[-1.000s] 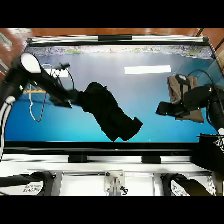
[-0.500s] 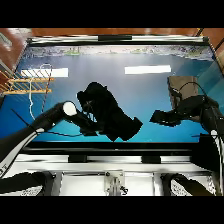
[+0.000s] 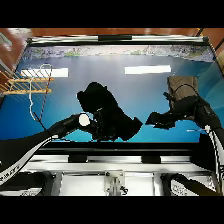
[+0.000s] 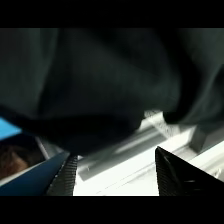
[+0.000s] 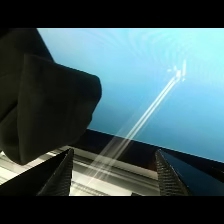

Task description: Fold the shirts.

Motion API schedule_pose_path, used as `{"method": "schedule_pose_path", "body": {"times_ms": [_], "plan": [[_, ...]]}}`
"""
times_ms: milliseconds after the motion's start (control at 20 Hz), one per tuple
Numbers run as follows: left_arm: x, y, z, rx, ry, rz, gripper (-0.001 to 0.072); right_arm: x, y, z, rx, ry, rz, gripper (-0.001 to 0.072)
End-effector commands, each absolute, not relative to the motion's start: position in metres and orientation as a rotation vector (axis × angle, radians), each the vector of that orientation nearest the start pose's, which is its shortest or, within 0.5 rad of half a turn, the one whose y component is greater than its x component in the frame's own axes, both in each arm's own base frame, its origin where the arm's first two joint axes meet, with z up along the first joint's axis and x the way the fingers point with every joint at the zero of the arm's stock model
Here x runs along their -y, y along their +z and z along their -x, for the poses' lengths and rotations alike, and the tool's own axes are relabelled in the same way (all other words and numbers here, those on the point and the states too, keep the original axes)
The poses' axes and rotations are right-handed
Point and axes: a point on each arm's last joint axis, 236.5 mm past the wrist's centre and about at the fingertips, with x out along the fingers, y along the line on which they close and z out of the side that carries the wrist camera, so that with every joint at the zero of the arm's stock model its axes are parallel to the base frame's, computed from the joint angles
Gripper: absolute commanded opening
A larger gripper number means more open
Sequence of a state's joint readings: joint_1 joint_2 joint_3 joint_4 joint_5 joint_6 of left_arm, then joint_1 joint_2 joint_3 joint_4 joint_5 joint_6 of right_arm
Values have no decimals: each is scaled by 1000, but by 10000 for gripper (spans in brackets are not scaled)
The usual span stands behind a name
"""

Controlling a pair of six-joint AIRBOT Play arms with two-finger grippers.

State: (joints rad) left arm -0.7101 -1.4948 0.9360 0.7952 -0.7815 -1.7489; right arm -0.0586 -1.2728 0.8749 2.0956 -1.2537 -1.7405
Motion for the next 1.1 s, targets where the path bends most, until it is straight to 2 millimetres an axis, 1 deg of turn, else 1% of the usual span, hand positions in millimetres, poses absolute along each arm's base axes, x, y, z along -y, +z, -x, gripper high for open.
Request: {"method": "schedule_pose_path", "body": {"times_ms": [0, 50, 100, 150, 250, 350, 400, 500, 600, 700, 750, 800, 850, 900, 950, 1050], "plan": [[360, -88, -247, -1526, -483, 537, 527, -99, -51, -288, -1568, 341, -465, 623], [360, -88, -249, -1526, -469, 552, 448, -100, -51, -289, -1566, 342, -468, 622], [360, -88, -248, -1528, -472, 549, 248, -100, -51, -289, -1564, 341, -469, 623], [359, -88, -245, -1537, -481, 538, 130, -99, -51, -289, -1565, 337, -471, 622], [358, -86, -235, -1557, -536, 481, 37, -99, -51, -291, -1561, 326, -480, 623], [357, -80, -225, -1570, -598, 427, 37, -99, -52, -296, -1540, 310, -479, 622], [356, -74, -222, -1566, -626, 409, 37, -103, -54, -300, -1527, 311, -464, 623], [354, -61, -220, -1541, -658, 377, 37, -121, -61, -300, -1531, 341, -426, 623], [349, -48, -219, -1514, -682, 344, 37, -141, -76, -299, -1548, 368, -382, 623], [345, -34, -218, -1505, -699, 346, 36, -154, -89, -305, -1532, 373, -348, 622], [343, -28, -218, -1492, -709, 342, 37, -157, -92, -310, -1508, 372, -340, 620], [342, -21, -219, -1469, -726, 332, 37, -160, -93, -316, -1481, 370, -333, 497], [339, -15, -223, -1445, -731, 326, 36, -161, -92, -319, -1466, 367, -339, 251], [335, -8, -229, -1421, -728, 332, 36, -161, -91, -320, -1467, 363, -348, 56], [329, 1, -236, -1394, -721, 351, 36, -161, -90, -320, -1465, 363, -349, 60], [316, 24, -252, -1336, -721, 376, 36, -161, -76, -321, -1431, 392, -320, 60]]}}
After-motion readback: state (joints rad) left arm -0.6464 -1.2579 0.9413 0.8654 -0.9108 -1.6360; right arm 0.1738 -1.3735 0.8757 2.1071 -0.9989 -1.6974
